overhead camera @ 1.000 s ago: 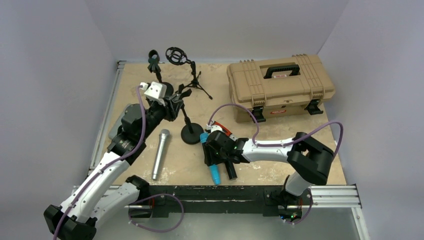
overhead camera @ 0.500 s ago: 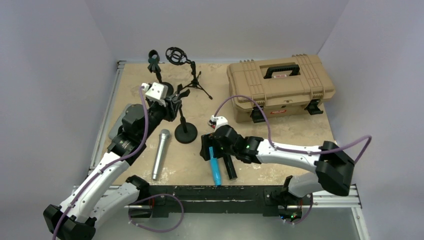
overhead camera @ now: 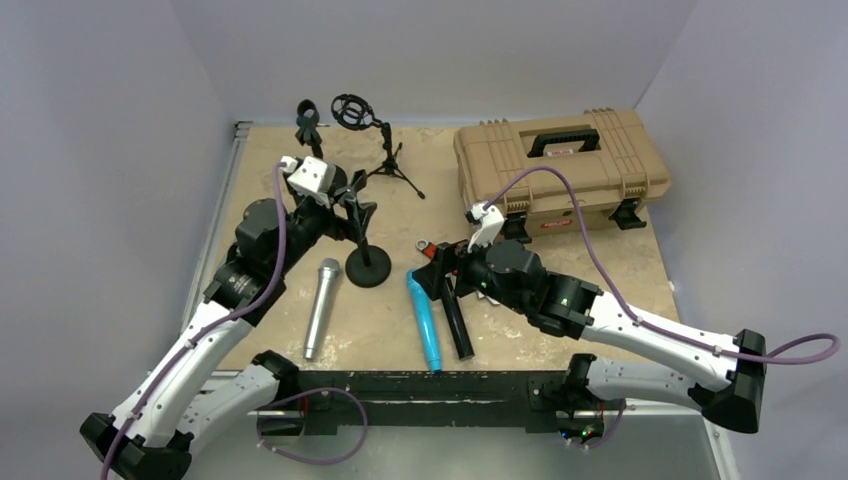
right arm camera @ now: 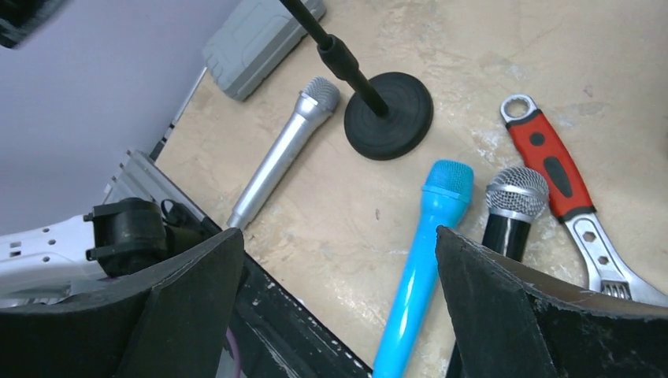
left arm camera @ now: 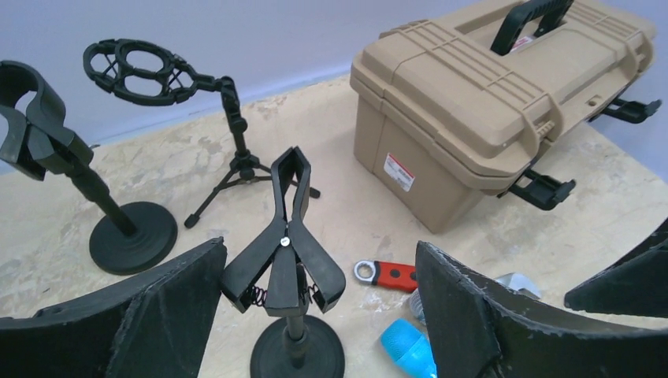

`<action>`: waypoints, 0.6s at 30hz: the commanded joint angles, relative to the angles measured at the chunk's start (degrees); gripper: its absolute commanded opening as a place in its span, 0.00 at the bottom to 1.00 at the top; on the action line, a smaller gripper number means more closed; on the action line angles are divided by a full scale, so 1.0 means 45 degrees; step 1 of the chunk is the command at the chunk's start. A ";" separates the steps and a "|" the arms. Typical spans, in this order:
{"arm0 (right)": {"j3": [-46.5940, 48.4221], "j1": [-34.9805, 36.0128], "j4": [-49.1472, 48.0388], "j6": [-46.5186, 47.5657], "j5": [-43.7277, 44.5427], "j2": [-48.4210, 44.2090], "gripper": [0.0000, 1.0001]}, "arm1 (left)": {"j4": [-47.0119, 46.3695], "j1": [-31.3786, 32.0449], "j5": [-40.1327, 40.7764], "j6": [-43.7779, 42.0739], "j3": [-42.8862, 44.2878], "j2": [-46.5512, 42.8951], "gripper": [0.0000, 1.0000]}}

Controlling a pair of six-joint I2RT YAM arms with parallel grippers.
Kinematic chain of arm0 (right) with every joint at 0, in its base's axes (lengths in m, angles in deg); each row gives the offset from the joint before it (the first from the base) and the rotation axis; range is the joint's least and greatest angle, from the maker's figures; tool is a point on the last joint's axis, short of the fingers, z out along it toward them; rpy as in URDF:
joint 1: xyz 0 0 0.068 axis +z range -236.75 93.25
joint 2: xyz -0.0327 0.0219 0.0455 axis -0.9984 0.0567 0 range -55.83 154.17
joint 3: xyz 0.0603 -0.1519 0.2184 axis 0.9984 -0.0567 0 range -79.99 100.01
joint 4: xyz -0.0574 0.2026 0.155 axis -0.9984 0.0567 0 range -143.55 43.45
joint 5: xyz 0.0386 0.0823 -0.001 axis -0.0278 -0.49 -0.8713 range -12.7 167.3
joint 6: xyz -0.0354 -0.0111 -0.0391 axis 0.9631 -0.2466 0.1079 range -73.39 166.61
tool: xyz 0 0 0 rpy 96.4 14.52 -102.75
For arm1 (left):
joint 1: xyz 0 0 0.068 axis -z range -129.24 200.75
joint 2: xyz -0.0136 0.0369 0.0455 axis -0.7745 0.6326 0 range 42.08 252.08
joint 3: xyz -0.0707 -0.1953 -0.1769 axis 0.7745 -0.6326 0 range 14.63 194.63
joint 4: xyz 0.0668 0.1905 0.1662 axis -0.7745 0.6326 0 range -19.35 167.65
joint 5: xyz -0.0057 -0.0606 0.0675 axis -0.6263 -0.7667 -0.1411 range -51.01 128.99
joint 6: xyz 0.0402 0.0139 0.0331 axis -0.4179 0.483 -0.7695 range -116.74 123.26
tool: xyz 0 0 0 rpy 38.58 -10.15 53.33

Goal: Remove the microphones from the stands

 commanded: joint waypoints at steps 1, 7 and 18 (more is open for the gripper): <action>0.0190 0.0038 0.0712 0.0073 0.0592 -0.0317 0.90 | 0.1130 0.0038 -0.0592 0.0971 0.1618 0.0257 0.89; -0.0113 0.0037 0.0823 -0.0059 0.0565 -0.0708 0.90 | 0.5406 -0.0927 0.0073 0.3613 0.5001 0.1452 0.95; -0.0395 0.0037 0.1099 -0.0083 0.0650 -0.1374 0.90 | 0.0511 -0.6203 -0.9271 0.8700 0.2736 0.1683 0.93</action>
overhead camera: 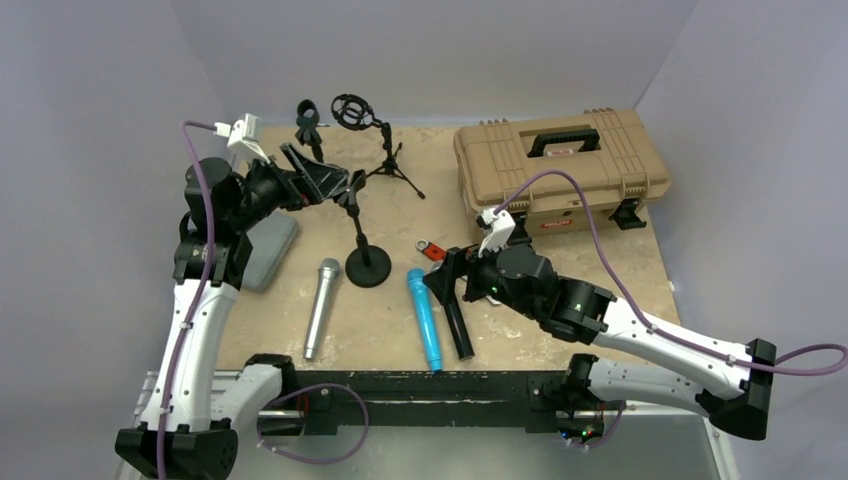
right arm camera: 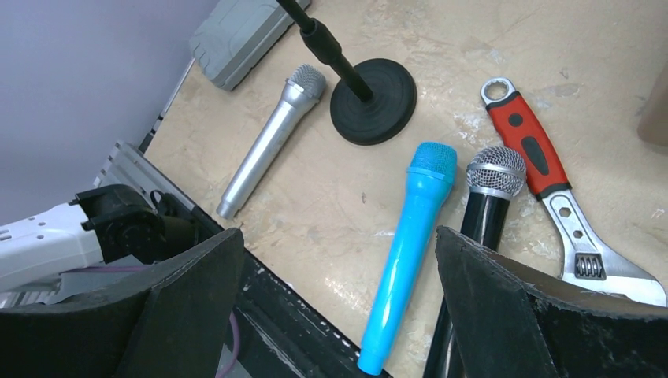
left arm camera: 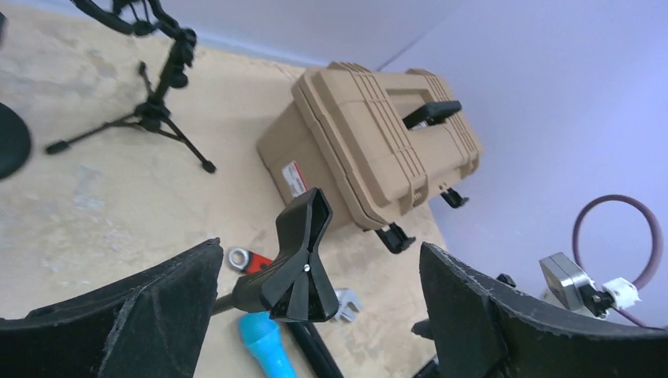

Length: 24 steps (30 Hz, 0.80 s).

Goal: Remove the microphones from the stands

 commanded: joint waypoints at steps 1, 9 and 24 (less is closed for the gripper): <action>-0.0236 0.0039 -0.0029 -0.0091 0.0355 -0.0528 0.90 | -0.2542 -0.0847 -0.3520 0.2230 -0.0906 0.0283 0.93; -0.0240 0.0036 0.0136 -0.0063 0.0444 -0.0731 0.90 | -0.4053 -0.1701 -0.4561 0.2801 -0.2139 0.0960 0.89; -0.0189 0.0039 0.0060 -0.0100 0.0271 -0.0315 0.90 | -0.5105 -0.1758 -0.5025 0.3040 -0.3361 0.1493 0.71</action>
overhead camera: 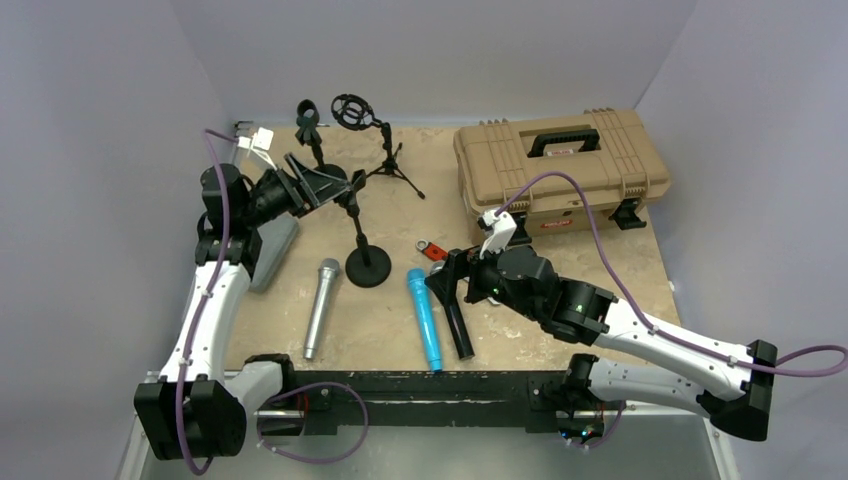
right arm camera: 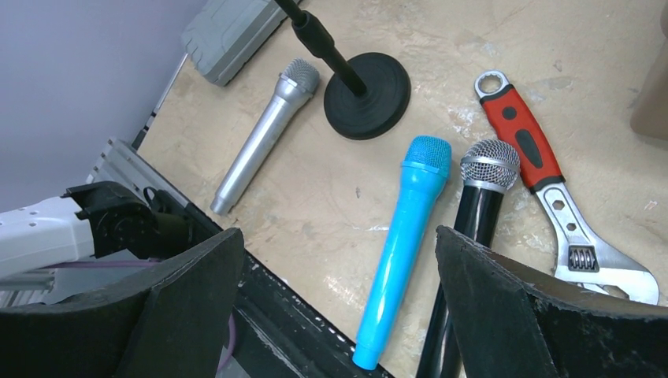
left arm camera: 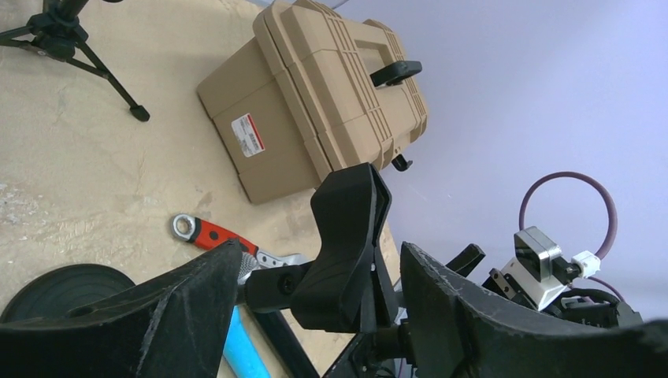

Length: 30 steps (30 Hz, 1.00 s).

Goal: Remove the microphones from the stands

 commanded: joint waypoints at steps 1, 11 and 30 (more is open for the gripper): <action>-0.0018 0.0049 -0.0132 -0.0093 0.0220 -0.0058 0.90 | -0.0623 -0.0118 -0.0249 -0.0022 -0.0306 -0.0018 0.70; -0.0124 0.0046 -0.0132 -0.0152 0.0226 0.0013 0.90 | 0.0678 -0.0123 0.0276 -0.0991 -0.0511 -0.0013 0.49; -0.0448 0.0036 -0.0298 -0.0341 0.0151 0.0167 0.90 | 0.1060 -0.0099 0.1239 -0.2103 -0.2569 0.0235 0.37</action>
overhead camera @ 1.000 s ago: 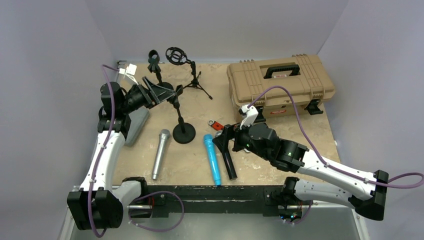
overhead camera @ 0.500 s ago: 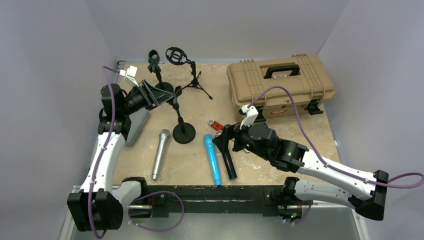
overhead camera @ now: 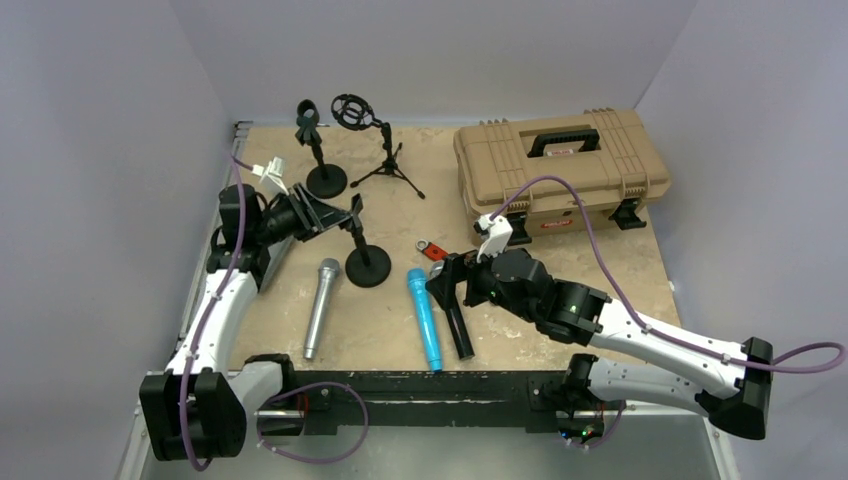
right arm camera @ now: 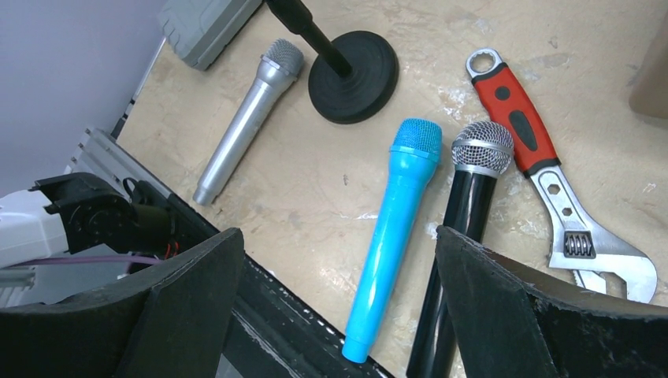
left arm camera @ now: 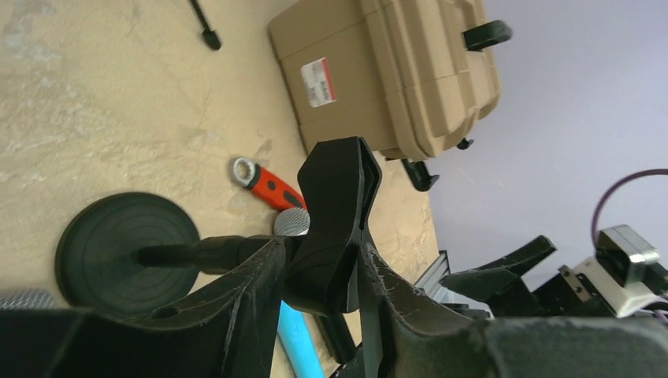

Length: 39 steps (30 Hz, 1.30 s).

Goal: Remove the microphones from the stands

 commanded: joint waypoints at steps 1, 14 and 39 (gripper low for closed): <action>-0.0033 0.0041 -0.0282 -0.0268 0.0175 0.0007 0.90 | 0.0220 -0.0078 0.0687 -0.0635 -0.0745 0.0431 0.37; 0.0942 0.0038 0.0689 0.0076 0.1425 -0.0508 0.91 | 0.2243 -0.0063 0.1355 -0.1939 0.1913 -0.0768 0.54; 0.7295 0.0044 0.2296 0.4021 0.7641 -0.4192 0.99 | 0.2527 0.2699 0.3683 -0.5750 0.9036 -0.4434 0.65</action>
